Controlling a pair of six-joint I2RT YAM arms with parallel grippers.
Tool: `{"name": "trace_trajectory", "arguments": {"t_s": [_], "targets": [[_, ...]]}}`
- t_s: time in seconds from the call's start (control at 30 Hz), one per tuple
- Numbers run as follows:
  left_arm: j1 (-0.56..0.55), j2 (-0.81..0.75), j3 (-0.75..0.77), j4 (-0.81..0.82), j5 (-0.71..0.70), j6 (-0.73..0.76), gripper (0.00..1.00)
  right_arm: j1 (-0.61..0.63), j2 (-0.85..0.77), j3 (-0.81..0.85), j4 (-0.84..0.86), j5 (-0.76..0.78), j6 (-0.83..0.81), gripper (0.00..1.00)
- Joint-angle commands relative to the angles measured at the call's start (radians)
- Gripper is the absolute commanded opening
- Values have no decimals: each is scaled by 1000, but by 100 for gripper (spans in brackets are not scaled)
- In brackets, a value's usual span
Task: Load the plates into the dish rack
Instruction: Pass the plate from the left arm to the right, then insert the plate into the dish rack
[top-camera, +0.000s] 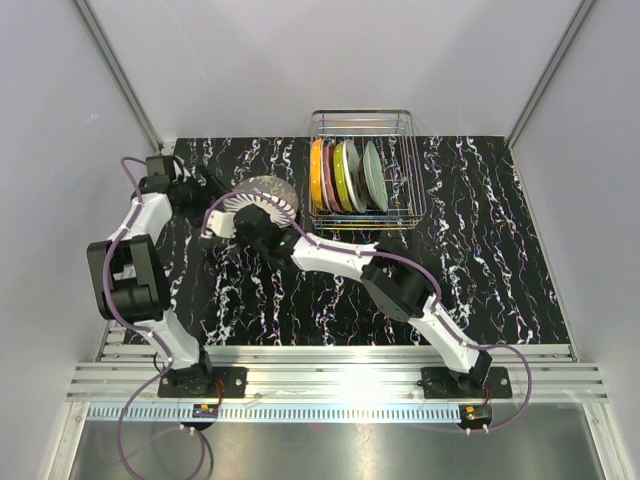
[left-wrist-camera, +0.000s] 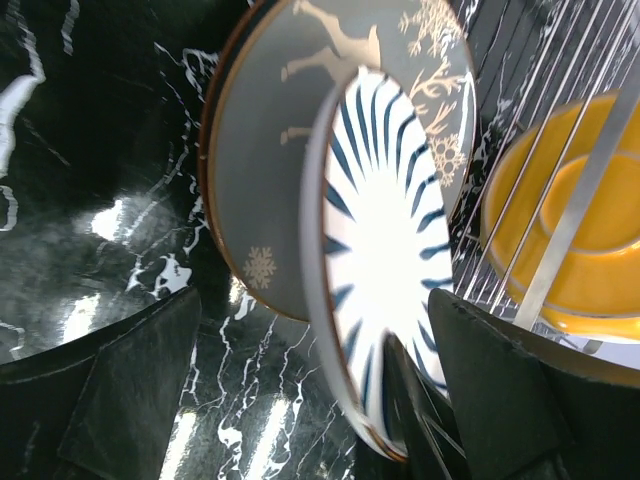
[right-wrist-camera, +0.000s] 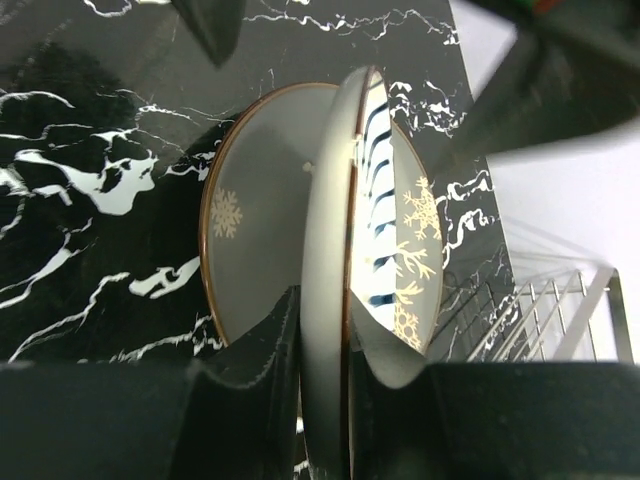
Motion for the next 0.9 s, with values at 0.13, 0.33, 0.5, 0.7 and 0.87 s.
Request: {"name": "trace_trajectory", "arguments": {"t_s": [0.13,0.33,0.5,0.7,0.87], "targets": [[49,-90,16,4,-49,23,99,33,-284,-104,148,11,8,0],[72,-112,21,-1,-64,38,99,73,-474,-244,170,-15,97,0],[76,-133,21,-10,-95,54,99,79,-612,-337,170,-38,197,0],[76,-150,16,1,-78,55,99,79,-806,-442,239,9,344,0],[72,-161,4,9,-89,51,99,73,-933,-468,247,133,364,0]]}}
